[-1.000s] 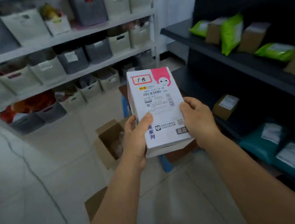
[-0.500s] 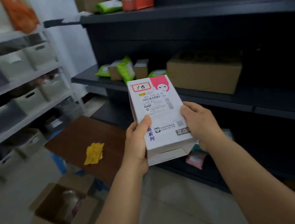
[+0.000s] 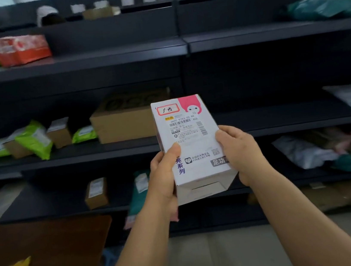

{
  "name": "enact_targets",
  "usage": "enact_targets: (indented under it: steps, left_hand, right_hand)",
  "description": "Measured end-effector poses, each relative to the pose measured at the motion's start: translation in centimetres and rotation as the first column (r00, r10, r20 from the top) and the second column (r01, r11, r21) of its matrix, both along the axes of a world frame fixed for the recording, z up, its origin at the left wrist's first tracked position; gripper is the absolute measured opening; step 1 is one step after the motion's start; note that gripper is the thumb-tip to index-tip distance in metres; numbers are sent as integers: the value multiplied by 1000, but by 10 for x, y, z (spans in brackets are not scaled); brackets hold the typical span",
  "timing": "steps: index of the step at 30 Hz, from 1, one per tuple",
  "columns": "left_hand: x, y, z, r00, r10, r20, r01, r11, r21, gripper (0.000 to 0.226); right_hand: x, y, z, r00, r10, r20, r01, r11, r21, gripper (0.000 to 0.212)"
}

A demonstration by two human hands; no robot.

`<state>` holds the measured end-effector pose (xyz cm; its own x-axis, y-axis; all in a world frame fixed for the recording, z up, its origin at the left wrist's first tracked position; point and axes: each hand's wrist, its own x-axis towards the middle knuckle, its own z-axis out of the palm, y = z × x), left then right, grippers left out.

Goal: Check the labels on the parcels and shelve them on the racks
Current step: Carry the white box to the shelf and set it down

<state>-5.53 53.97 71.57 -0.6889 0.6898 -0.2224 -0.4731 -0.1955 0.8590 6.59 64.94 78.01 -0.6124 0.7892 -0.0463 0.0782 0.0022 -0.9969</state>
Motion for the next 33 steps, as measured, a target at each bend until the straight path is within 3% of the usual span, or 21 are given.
enact_targets:
  steps: [7, 9, 12, 14, 21, 25, 30, 33]
  left_hand:
    - [43, 115, 17, 974, -225, 4, 225, 973, -50, 115]
    - [59, 149, 20, 958, -286, -5, 285, 957, -57, 113]
    - [82, 197, 24, 937, -347, -40, 344, 936, -70, 86]
    - [98, 229, 24, 917, -396, -43, 392, 917, -75, 82]
    - [156, 331, 26, 869, -491, -51, 488, 870, -70, 87]
    - [186, 380, 36, 838, -542, -63, 537, 839, -87, 98]
    - [221, 424, 50, 776, -629, -41, 627, 777, -54, 45]
    - [237, 447, 58, 690, -718, -92, 718, 695, -34, 36]
  right_hand:
    - [64, 85, 7, 973, -231, -13, 230, 972, -45, 35]
    - [82, 113, 9, 957, -290, -22, 288, 956, -57, 31]
    - [108, 153, 9, 929, -368, -36, 365, 929, -69, 26]
    - [125, 181, 9, 915, -401, -44, 398, 915, -71, 23]
    - [188, 268, 9, 848, -528, -47, 522, 847, -95, 11]
    - [220, 300, 12, 795, -602, -76, 596, 798, -89, 17]
    - [254, 328, 10, 728, -674, -123, 665, 739, -112, 22]
    - [269, 344, 9, 670, -726, -155, 713, 688, -138, 21]
